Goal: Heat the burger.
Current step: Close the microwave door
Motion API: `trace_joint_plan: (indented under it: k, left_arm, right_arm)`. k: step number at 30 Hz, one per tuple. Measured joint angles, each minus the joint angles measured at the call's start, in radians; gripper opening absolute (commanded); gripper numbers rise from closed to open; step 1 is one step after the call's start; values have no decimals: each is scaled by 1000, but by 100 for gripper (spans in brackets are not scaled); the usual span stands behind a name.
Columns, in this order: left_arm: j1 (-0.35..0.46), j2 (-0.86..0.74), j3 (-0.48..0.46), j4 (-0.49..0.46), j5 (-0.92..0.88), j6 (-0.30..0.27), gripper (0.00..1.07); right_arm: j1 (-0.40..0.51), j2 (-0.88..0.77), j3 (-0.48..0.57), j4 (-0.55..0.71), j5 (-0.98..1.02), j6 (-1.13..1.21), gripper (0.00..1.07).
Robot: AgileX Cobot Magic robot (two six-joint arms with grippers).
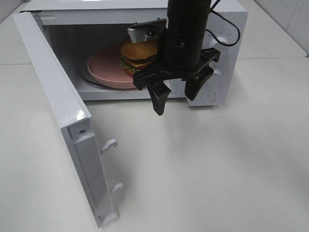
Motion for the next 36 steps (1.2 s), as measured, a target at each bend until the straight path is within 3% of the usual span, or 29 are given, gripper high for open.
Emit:
trace_joint_plan:
  k: [6,8,11,23,36]
  left_arm:
    - [0,0,0,0,0,0,0]
    - [0,0,0,0,0,0,0]
    - [0,0,0,0,0,0,0]
    - [0,0,0,0,0,0,0]
    - [0,0,0,0,0,0,0]
  right_arm:
    - [-57,-51,79,7,0,5,73]
    - [-151,-86,128,6,0,7,73]
    - [-224,-122,167,0,0,13,73]
    - [-442,-371,346,-51,-3,16,73]
    - [-477,-757,653,-57,-29,60,73]
